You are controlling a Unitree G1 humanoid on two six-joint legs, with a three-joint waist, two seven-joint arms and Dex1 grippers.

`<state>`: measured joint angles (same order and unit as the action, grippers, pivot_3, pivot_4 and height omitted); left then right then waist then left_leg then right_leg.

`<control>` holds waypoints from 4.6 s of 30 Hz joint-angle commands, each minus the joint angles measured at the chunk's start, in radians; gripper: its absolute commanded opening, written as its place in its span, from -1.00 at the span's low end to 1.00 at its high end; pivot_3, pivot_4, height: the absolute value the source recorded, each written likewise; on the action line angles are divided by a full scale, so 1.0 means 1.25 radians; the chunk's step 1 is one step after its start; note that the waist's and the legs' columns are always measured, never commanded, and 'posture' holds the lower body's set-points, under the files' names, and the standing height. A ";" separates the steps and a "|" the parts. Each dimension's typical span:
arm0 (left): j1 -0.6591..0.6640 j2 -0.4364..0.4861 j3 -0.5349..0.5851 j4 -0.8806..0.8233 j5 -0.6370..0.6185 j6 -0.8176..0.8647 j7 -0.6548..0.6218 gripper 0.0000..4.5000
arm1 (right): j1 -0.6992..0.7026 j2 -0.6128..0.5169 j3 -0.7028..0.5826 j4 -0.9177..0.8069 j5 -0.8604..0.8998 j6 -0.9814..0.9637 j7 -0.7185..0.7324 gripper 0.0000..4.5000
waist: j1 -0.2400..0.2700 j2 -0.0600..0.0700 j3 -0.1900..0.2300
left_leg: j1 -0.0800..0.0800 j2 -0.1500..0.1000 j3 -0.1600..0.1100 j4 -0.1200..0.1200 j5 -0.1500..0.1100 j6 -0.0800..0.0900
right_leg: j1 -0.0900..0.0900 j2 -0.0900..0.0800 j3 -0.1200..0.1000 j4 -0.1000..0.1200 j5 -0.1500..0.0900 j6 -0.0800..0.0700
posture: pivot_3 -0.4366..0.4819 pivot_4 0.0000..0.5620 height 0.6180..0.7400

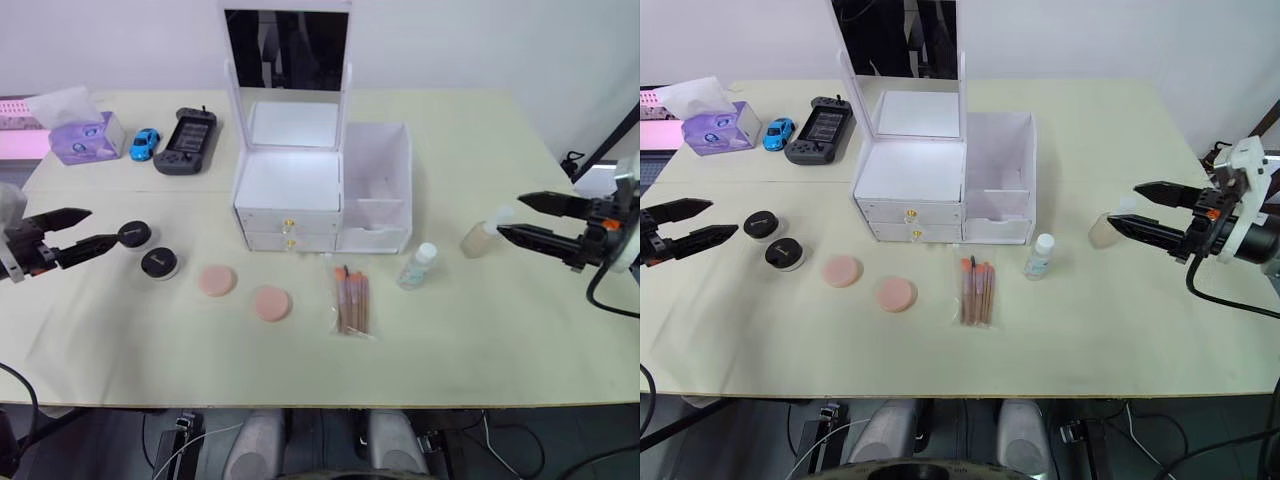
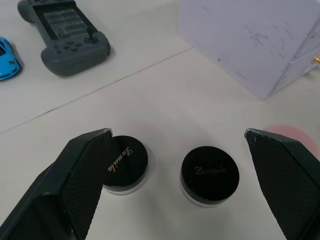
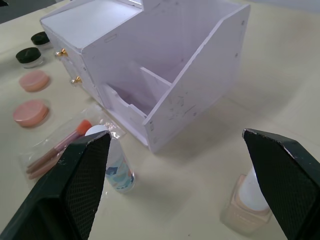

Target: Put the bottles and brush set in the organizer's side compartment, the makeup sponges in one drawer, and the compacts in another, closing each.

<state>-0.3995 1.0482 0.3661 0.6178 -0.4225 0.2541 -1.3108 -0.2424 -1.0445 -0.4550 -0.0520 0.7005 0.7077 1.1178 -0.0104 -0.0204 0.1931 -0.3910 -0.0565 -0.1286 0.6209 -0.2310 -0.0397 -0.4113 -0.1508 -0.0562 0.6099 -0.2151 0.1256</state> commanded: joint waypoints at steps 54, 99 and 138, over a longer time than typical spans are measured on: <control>-0.529 -0.412 -0.393 -0.367 -0.060 0.275 -0.053 0.98 | 0.443 0.208 -0.449 -0.598 0.243 0.173 -0.472 0.99 | 0.016 -0.001 0.000 | 0.000 0.001 0.006 0.008 0.000 0.001 | 0.005 0.000 0.000 -0.003 0.000 -0.001 | -0.05 -0.47 1.00; -0.398 -0.419 -0.335 -0.632 -0.174 0.418 0.212 1.00 | 0.054 0.244 0.063 -0.066 -0.212 -0.145 -0.504 -0.57 | 0.016 0.000 0.000 | -0.002 0.001 0.006 0.006 -0.001 0.003 | 0.007 0.001 0.001 -0.008 0.003 0.003 | -0.05 -0.47 1.00; -0.276 -0.330 -0.298 -0.625 -0.136 0.363 0.238 1.00 | -0.290 0.291 0.213 -0.259 0.052 0.256 -0.576 -0.67 | 0.017 0.001 0.001 | -0.003 0.001 0.006 0.006 -0.001 0.003 | 0.005 0.001 0.001 -0.008 0.005 0.001 | -0.05 -0.47 1.00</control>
<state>-0.7398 0.6262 -0.0236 -0.1291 -0.5915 0.7246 -1.0170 -0.6024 -0.6776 -0.1761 -0.3485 0.7870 1.0621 0.3975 0.0105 -0.0187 0.1947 -0.3947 -0.0557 -0.1205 0.6280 -0.2320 -0.0363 -0.4053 -0.1496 -0.0544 0.6001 -0.2100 0.1272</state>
